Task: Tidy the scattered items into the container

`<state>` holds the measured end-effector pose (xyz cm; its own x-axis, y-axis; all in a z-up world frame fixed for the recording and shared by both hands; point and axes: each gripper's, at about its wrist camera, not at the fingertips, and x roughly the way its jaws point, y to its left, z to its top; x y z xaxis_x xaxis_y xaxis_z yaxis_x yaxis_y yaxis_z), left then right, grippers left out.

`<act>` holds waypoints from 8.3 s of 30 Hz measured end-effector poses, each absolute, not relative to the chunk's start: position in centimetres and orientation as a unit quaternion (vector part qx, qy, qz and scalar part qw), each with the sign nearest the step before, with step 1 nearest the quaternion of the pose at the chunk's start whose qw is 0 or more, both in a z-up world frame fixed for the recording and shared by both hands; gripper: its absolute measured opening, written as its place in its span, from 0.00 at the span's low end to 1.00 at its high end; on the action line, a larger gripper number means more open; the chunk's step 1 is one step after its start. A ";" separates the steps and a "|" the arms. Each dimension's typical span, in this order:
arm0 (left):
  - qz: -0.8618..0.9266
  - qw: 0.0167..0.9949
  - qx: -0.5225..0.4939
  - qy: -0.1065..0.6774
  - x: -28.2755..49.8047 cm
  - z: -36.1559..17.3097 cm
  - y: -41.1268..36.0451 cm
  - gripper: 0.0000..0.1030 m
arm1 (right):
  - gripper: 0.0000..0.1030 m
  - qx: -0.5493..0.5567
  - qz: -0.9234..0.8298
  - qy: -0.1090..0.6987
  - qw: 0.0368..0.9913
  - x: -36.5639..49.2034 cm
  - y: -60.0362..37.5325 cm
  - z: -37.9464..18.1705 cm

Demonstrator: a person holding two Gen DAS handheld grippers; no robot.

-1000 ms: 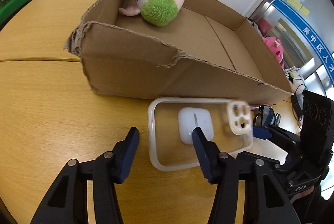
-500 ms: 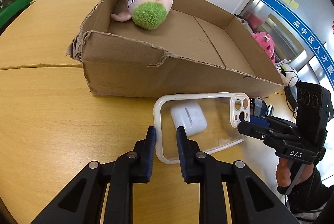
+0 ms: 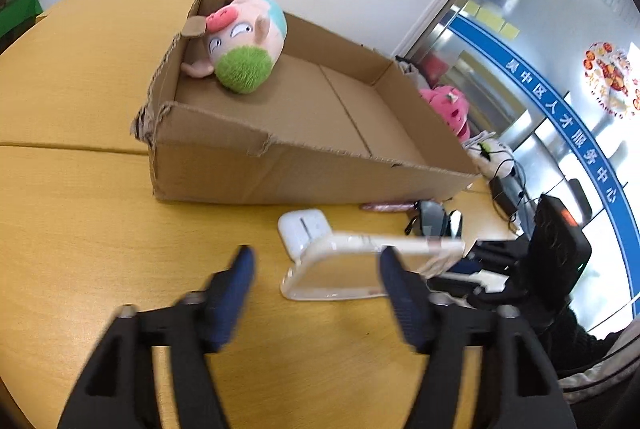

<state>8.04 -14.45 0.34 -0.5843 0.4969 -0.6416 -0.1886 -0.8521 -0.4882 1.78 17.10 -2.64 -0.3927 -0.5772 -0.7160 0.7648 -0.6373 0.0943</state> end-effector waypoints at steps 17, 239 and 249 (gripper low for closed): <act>0.839 0.239 -0.474 -0.122 8.1 -1.3 -10.4 0.20 | 0.31 0.372 -0.794 0.249 0.411 3.9 17.9 -4.0; 0.887 0.136 -0.440 -0.026 6.4 2.2 -1.3 0.98 | 0.67 0.437 -0.855 0.075 0.270 -2.2 29.3 -2.8; 0.881 0.128 -0.454 -0.035 6.6 1.2 -1.9 0.98 | 0.67 0.469 -0.818 0.105 0.315 0.1 27.6 -4.8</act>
